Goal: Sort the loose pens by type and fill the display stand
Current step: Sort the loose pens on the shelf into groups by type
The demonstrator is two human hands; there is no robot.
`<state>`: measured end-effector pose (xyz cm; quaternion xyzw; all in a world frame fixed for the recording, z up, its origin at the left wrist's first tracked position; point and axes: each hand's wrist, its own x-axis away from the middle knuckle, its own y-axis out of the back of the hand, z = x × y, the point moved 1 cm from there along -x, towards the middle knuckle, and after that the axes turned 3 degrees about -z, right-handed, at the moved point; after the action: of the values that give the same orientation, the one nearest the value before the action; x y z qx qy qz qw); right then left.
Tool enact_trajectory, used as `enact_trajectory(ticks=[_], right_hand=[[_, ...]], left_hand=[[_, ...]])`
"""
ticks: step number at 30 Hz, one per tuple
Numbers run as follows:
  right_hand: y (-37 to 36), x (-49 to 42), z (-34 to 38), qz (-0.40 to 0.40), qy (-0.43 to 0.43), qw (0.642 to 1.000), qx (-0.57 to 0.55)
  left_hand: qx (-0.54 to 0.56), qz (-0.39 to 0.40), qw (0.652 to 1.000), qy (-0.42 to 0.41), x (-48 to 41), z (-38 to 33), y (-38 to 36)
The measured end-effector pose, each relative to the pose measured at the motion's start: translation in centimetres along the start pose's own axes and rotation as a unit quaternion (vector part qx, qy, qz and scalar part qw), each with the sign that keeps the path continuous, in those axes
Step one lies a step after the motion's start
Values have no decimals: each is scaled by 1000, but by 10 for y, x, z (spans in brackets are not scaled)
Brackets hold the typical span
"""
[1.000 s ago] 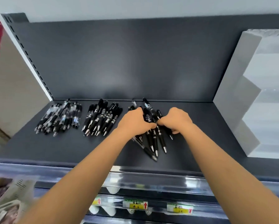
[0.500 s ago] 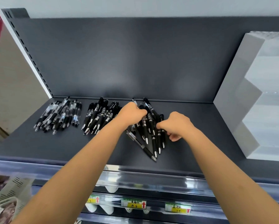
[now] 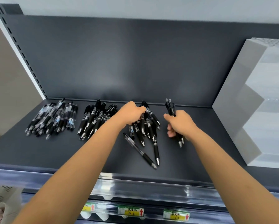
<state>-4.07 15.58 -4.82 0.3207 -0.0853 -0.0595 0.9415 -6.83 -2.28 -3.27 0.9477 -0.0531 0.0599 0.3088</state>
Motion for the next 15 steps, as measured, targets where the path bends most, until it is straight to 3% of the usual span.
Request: enact_trajectory(ticks=[3, 8, 15], right_hand=[[-6, -16, 10, -66, 56, 996, 14], [-31, -35, 32, -3, 69, 994, 90], [-43, -43, 47, -7, 93, 973, 211]], left_hand=[[8, 0, 1000, -4, -5, 0, 4], [2, -12, 1000, -9, -12, 0, 17], [12, -17, 1000, 1, -18, 1, 27]])
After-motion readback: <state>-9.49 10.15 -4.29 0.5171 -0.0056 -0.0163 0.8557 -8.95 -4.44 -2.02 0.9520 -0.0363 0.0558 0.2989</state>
